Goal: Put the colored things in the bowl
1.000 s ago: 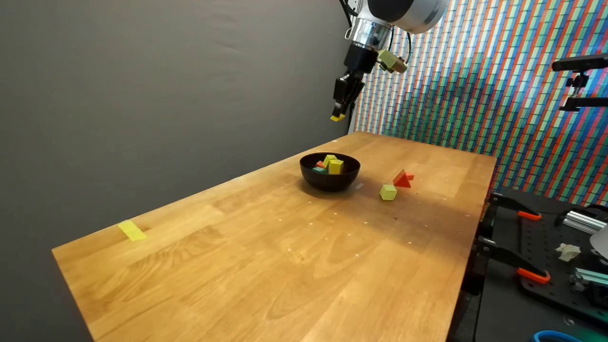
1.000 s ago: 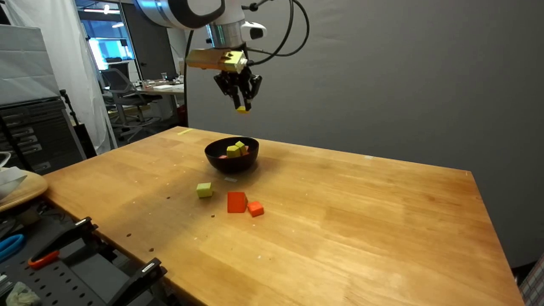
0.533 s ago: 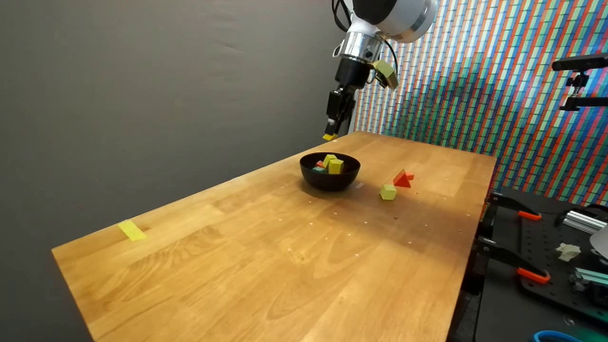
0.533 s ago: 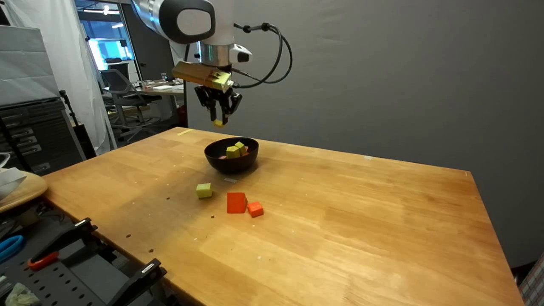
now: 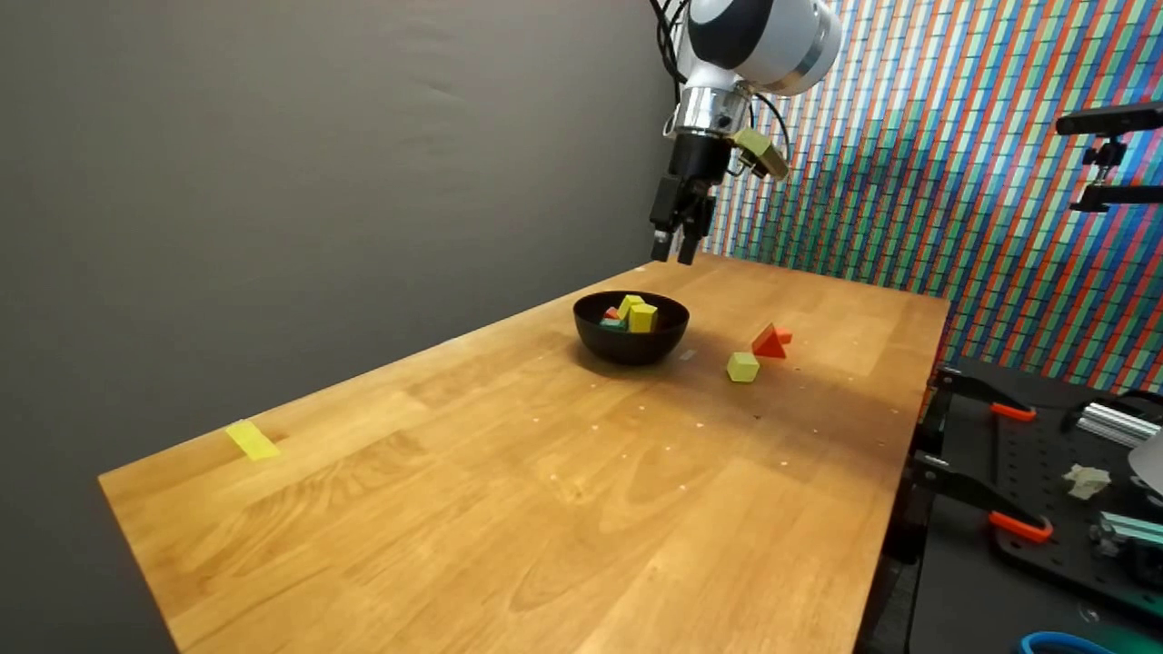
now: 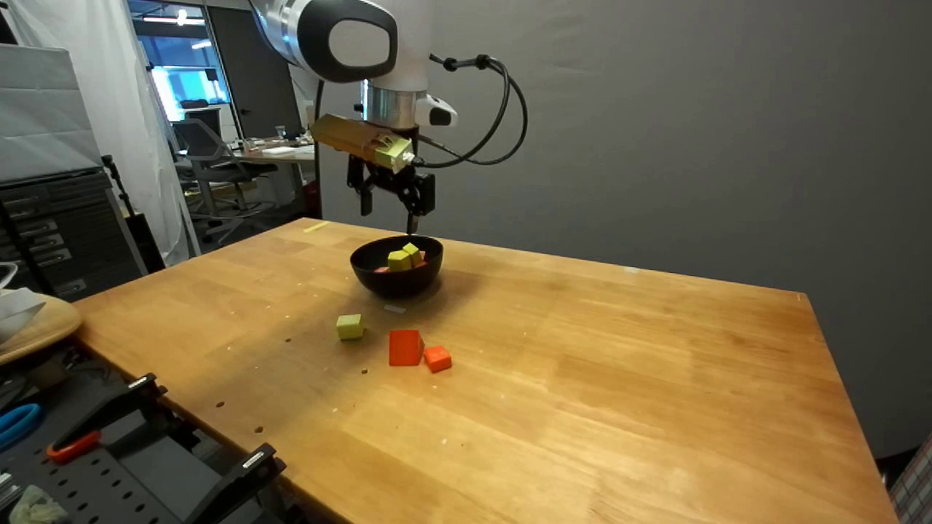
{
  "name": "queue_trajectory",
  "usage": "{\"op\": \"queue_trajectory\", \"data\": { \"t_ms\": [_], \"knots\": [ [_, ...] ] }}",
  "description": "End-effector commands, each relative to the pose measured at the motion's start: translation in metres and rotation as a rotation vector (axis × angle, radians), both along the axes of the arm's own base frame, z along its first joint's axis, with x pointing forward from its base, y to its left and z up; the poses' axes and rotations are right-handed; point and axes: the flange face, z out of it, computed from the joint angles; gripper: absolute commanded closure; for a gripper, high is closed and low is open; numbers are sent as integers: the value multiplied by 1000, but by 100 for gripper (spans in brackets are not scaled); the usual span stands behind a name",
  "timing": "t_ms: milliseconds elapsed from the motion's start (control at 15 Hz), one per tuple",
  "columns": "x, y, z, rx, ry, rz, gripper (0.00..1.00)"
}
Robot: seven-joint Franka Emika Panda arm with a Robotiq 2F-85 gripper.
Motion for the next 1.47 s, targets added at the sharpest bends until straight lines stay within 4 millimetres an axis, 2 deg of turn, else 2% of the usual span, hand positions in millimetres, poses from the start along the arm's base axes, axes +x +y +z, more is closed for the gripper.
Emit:
{"op": "queue_trajectory", "data": {
  "t_ms": [0, 67, 133, 200, 333, 733, 933, 1133, 1400],
  "knots": [
    [-42, -24, 8, -132, 103, -109, 0],
    [-52, -29, 4, -184, 131, -115, 0],
    [-27, -30, -3, -117, 98, -80, 0],
    [-33, -33, -5, -130, 110, -89, 0],
    [-33, -31, -7, -128, 112, -87, 0],
    [-57, -1, -63, -110, 219, -143, 0],
    [-63, 17, -88, -95, 257, -171, 0],
    [-69, 26, -114, -95, 317, -221, 0],
    [-83, 28, -123, -137, 348, -278, 0]
  ]
}}
